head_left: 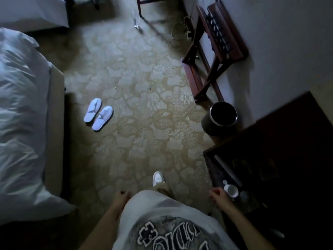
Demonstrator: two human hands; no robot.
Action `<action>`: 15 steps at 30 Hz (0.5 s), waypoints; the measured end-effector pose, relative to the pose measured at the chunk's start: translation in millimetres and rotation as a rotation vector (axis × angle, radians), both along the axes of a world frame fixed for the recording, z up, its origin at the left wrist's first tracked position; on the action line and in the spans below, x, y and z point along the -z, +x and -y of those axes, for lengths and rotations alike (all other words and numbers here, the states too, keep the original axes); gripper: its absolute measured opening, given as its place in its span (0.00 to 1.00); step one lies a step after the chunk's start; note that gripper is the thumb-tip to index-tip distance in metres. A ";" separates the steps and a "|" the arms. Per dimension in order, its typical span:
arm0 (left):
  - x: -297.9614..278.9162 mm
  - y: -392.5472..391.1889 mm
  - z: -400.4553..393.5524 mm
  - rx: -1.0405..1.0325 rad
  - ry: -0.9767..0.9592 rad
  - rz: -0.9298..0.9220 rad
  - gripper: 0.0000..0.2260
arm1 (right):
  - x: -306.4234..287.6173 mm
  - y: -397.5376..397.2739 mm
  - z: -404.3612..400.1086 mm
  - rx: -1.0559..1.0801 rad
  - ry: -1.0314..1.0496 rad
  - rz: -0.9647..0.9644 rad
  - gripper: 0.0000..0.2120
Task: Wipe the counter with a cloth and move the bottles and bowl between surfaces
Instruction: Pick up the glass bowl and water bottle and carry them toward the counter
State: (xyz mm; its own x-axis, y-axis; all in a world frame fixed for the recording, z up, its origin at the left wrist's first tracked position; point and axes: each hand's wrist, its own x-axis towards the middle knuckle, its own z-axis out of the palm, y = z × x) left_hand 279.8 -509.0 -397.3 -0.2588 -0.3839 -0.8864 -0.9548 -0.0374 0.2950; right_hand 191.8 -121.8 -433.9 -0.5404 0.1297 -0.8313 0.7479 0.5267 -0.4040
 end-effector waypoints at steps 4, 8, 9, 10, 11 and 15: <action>-18.7 -129.1 67.7 0.026 -0.012 -0.131 0.10 | 8.3 -61.2 0.7 0.026 0.091 0.108 0.10; -32.8 -243.3 118.4 0.012 -0.003 -0.299 0.08 | -9.8 -155.2 52.3 0.030 0.084 0.085 0.07; -29.9 -265.1 130.1 0.009 -0.008 -0.305 0.09 | -12.4 -183.1 68.9 0.016 0.076 0.090 0.07; -23.7 -282.7 141.3 0.005 -0.011 -0.291 0.10 | -11.6 -211.6 84.5 -0.019 0.077 0.102 0.07; -16.2 -297.6 150.7 0.000 -0.008 -0.270 0.10 | -7.1 -240.5 100.1 -0.055 0.076 0.104 0.06; 7.6 -340.4 179.3 -0.111 0.017 -0.092 0.08 | -5.4 -369.8 174.8 -0.200 0.066 0.097 0.06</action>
State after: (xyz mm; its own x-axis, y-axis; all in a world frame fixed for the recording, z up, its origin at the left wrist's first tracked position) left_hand -60.5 -688.3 -404.8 -0.2956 -0.4000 -0.8676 -0.9135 -0.1474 0.3792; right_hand -178.0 -296.6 -428.5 -0.4790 0.0842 -0.8738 0.6597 0.6912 -0.2950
